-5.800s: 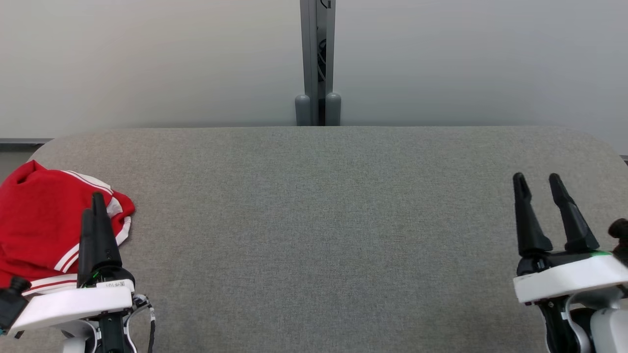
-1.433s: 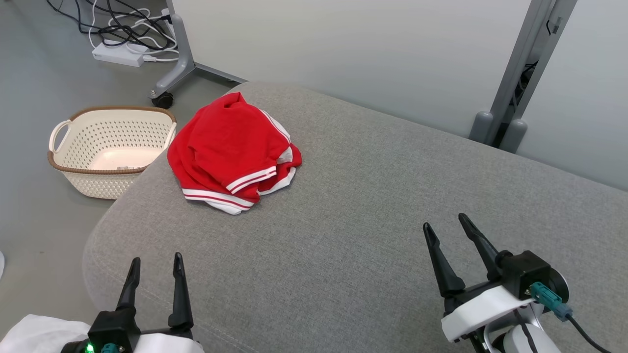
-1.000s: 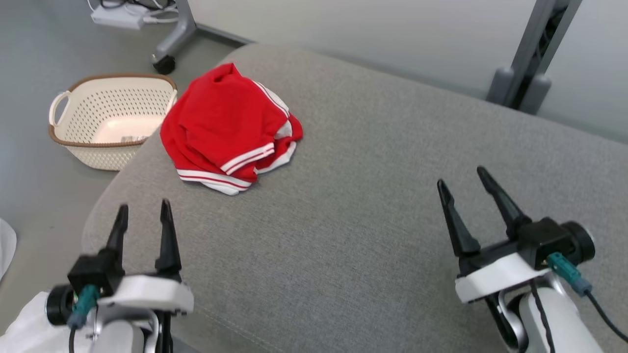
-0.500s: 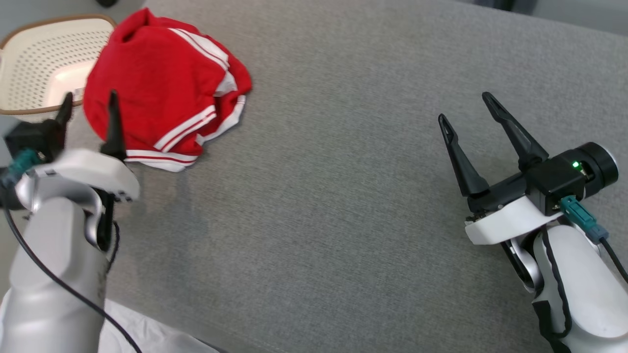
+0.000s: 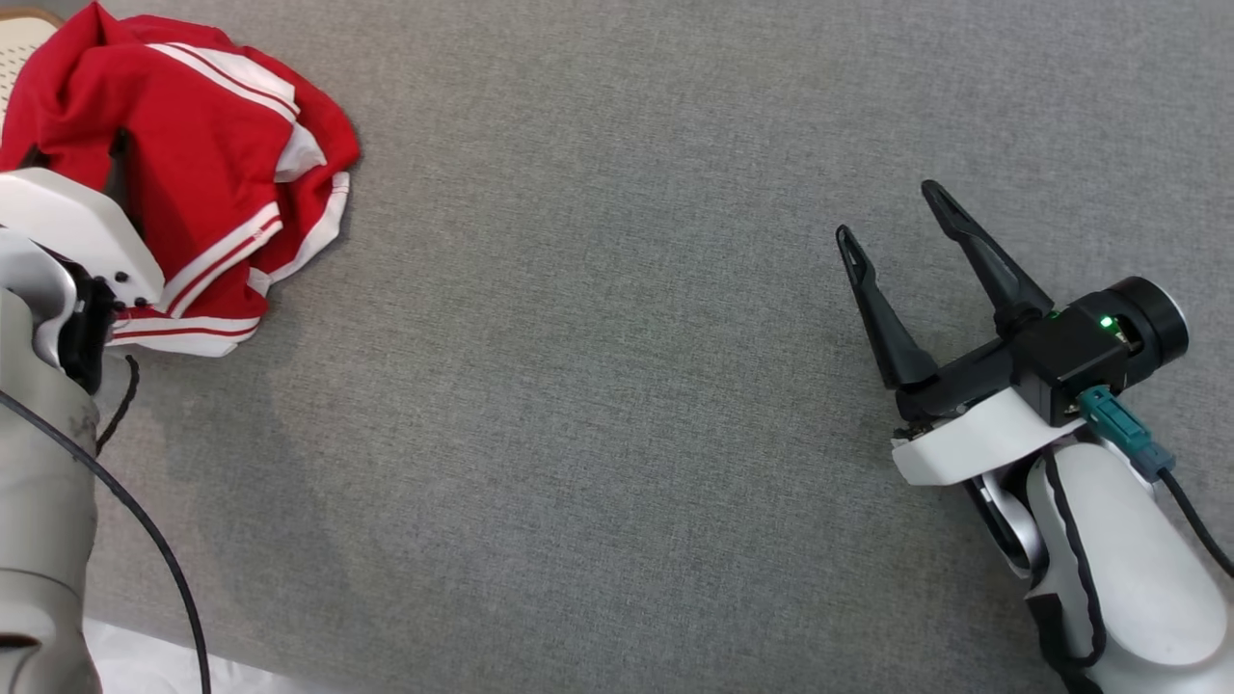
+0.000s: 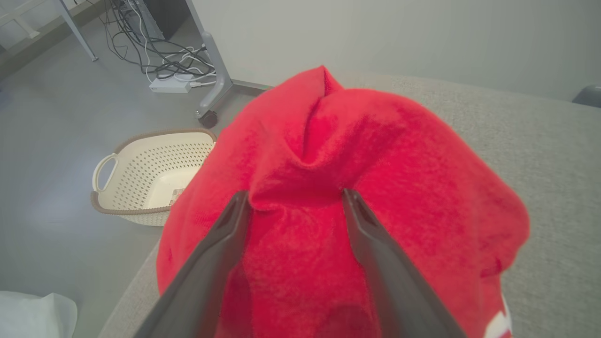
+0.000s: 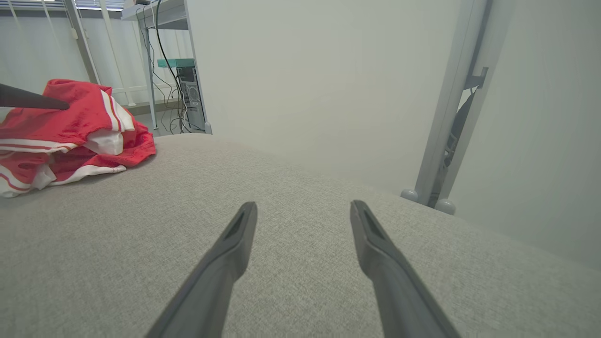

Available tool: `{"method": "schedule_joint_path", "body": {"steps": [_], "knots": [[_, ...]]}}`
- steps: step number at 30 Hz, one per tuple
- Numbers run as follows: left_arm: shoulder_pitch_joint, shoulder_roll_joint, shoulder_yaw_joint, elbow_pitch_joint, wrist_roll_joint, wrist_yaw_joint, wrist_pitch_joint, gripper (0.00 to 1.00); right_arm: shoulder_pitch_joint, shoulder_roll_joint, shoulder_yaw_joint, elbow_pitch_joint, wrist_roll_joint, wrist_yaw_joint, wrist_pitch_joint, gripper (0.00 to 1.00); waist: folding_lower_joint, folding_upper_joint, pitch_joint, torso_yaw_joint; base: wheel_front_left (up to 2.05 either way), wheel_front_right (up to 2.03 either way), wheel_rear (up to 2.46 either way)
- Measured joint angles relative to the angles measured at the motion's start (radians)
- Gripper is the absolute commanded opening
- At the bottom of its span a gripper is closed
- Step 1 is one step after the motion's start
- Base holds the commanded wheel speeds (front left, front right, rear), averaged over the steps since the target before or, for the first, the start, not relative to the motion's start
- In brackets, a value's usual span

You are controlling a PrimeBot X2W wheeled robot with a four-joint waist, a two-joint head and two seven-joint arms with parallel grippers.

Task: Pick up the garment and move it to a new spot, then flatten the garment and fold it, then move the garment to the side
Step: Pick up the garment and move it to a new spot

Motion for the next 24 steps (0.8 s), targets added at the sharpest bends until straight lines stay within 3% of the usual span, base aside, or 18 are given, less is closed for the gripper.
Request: {"method": "schedule_joint_path", "body": {"steps": [10,11,12,13,19,24], "knots": [[-0.051,0.026,-0.001,0.091,-0.017,0.002,0.045,1.0,0.003,0.011,0.016,0.005,0.001,0.0,0.0,1.0,0.0,0.0,0.017,-0.019,0.0,0.0,0.0],[-0.053,0.027,-0.002,0.097,-0.017,0.002,0.046,0.5,0.002,0.012,0.019,0.006,0.001,0.0,0.0,1.0,0.0,0.0,0.017,-0.021,0.0,0.0,0.0],[-0.055,0.027,-0.004,0.101,-0.018,0.002,0.046,0.1,0.002,0.013,0.022,0.007,0.001,0.0,0.0,1.0,0.0,0.0,0.017,-0.023,0.0,0.0,0.0],[-0.057,0.027,-0.005,0.105,-0.018,0.001,0.045,0.0,0.002,0.014,0.023,0.007,0.001,0.0,0.0,1.0,0.0,0.0,0.017,-0.025,0.0,0.0,0.0],[-0.063,0.023,-0.01,0.113,-0.027,0.008,-0.015,0.0,0.0,0.017,0.016,0.015,0.006,0.0,0.0,1.0,0.0,0.0,0.004,-0.025,0.0,0.0,0.0],[-0.063,0.021,-0.011,0.1,-0.027,0.034,-0.131,0.0,0.003,0.031,0.008,0.022,0.008,0.0,0.0,1.0,0.0,0.0,-0.031,-0.023,0.0,0.0,0.0]]}}
